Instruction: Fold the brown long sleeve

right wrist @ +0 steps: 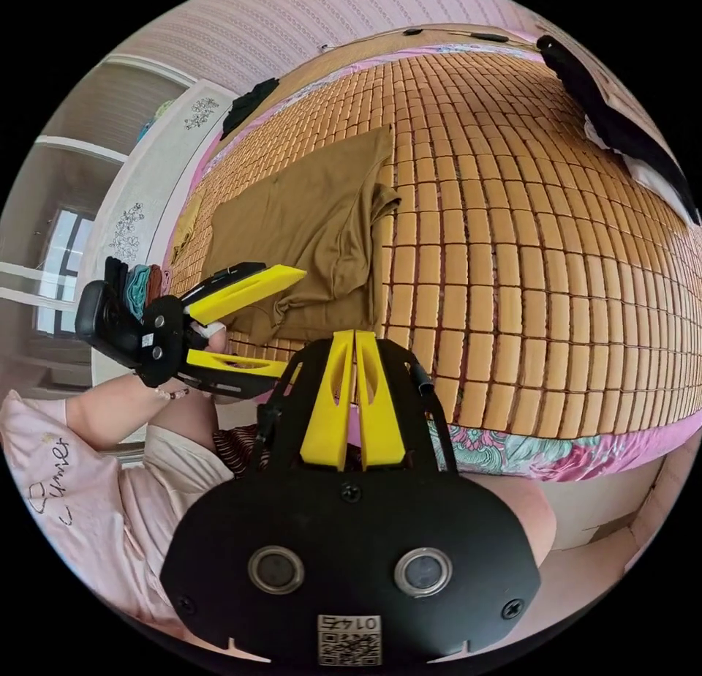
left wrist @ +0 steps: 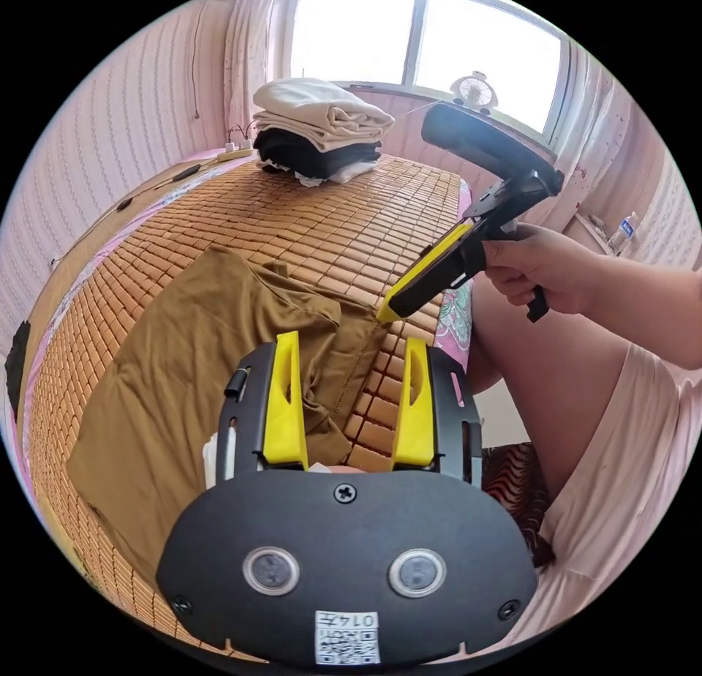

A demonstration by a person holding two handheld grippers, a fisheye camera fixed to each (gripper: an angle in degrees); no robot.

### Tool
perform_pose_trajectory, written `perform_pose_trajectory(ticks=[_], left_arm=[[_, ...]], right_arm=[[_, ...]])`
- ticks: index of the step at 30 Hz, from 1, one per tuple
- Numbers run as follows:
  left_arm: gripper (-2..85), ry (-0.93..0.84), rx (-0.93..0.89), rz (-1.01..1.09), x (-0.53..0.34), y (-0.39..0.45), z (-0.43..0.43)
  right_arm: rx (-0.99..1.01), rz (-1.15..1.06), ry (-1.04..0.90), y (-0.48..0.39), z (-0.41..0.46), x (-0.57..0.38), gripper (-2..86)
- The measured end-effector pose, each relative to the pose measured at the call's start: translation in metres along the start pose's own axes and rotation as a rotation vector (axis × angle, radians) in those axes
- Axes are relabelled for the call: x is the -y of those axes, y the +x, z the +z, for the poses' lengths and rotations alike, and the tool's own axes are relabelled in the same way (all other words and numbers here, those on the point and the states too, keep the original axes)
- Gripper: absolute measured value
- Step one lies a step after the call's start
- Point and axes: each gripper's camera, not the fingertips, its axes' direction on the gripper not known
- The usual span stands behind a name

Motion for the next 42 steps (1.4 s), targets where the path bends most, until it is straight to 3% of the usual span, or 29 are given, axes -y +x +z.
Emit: perform_pose_trajectory(ticks=[3, 8, 15, 17, 21, 25, 28, 32, 39, 42], left_arm=[[19.4, -0.033, 0.012, -0.025, 0.009, 0.008, 0.008], [20.0, -0.056, 0.032, -0.038, 0.011, 0.018, 0.015], [19.9, -0.145, 0.054, -0.011, 0.027, 0.032, 0.034], [18.2, -0.157, 0.052, -0.008, 0.028, 0.035, 0.034], [0.7, -0.153, 0.124, -0.029, 0.018, 0.049, 0.013], [-0.7, -0.079, 0.077, 0.061, -0.012, 0.083, -0.032], [-0.9, -0.065, 0.047, 0.067, -0.041, 0.101, -0.059], [-0.9, -0.066, 0.026, 0.070, -0.074, 0.115, -0.081], [-1.0, -0.039, 0.025, -0.018, -0.120, 0.108, -0.113], [-1.0, -0.021, 0.033, -0.045, -0.130, 0.101, -0.125]], right_arm=[[0.028, 0.035, -0.041, 0.013, 0.027, -0.004, 4.7], [0.014, 0.030, -0.008, 0.031, 0.046, -0.018, 1.9], [0.275, 0.002, 0.077, 0.065, 0.050, -0.046, -0.1], [0.374, -0.018, 0.099, 0.068, 0.049, -0.054, -0.1], [0.532, -0.056, 0.135, 0.065, 0.042, -0.084, 0.1], [0.623, 0.086, 0.309, 0.091, 0.022, -0.125, 1.3], [0.459, 0.213, 0.361, 0.107, 0.017, -0.136, 5.1], [0.348, 0.301, 0.219, 0.117, 0.039, -0.116, 10.6], [0.098, 0.312, 0.016, 0.100, 0.073, -0.071, 9.6], [-0.007, 0.263, -0.031, 0.089, 0.071, -0.057, 5.2]])
